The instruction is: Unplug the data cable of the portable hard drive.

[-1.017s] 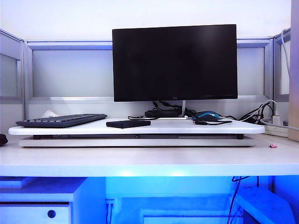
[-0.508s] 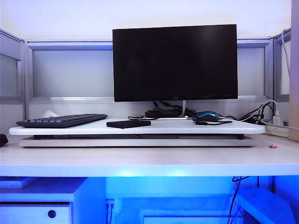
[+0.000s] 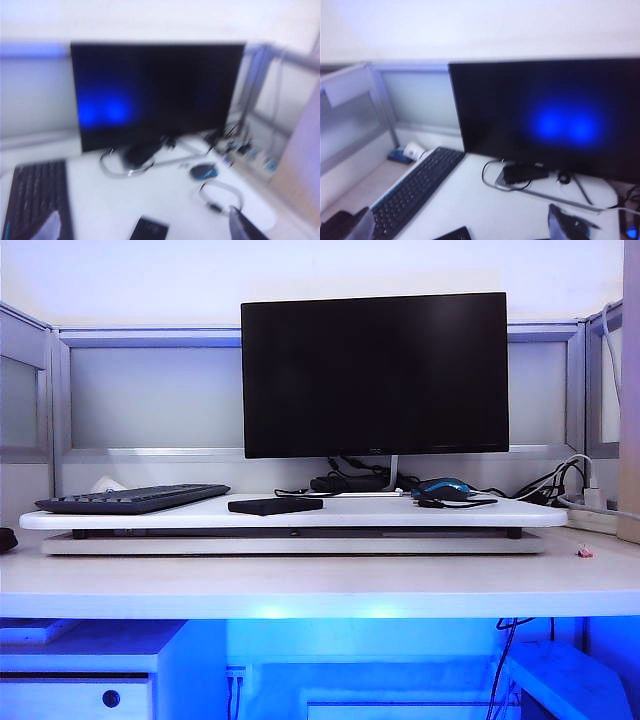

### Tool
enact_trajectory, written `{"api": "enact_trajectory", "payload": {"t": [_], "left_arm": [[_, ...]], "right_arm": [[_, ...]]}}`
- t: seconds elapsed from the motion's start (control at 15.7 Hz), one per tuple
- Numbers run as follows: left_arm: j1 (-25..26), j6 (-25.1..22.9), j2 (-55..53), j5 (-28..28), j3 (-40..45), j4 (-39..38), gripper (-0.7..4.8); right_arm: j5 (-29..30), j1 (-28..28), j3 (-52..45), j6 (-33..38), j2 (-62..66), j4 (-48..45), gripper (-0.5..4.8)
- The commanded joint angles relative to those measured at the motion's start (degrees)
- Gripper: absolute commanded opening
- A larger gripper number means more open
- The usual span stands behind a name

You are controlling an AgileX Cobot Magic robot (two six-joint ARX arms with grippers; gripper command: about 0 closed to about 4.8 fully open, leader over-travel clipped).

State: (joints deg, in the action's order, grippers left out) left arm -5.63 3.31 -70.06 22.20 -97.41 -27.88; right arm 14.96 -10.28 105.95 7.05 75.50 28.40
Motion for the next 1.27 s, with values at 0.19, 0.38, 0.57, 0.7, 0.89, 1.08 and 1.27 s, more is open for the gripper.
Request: {"api": "enact_trajectory", "payload": {"t": [0.19,0.38,0.57,0.7,0.89,1.08,1.27], "left_arm": [[0.0,0.09,8.22,0.7,-0.28,-5.64,4.57],[0.02,-1.4,13.07,-0.07,-0.28,-12.98,4.58],[0.0,-1.33,17.29,-0.55,-0.17,-16.7,4.58],[0.0,-0.94,22.43,-0.55,-0.2,-18.88,4.57],[0.02,-0.96,26.62,-0.61,-0.17,-23.89,4.58],[0.02,-1.18,29.59,-3.34,0.11,-32.28,4.57],[0.02,0.55,35.15,-3.54,3.28,-32.72,4.56]], "right_arm": [[-0.5,-0.24,0.26,0.46,-6.51,4.0,4.79],[-0.48,-0.24,0.26,0.42,-9.99,9.55,4.79],[-0.5,-0.24,0.24,0.39,-13.46,13.55,4.79],[-0.5,-0.22,0.24,0.39,-17.53,16.04,4.79],[-0.61,-0.13,0.22,0.37,-21.75,20.59,4.79],[-1.44,-0.13,-0.26,-0.04,-25.18,26.93,4.79],[-2.03,-0.11,-4.33,0.07,-31.06,27.06,4.79]]}}
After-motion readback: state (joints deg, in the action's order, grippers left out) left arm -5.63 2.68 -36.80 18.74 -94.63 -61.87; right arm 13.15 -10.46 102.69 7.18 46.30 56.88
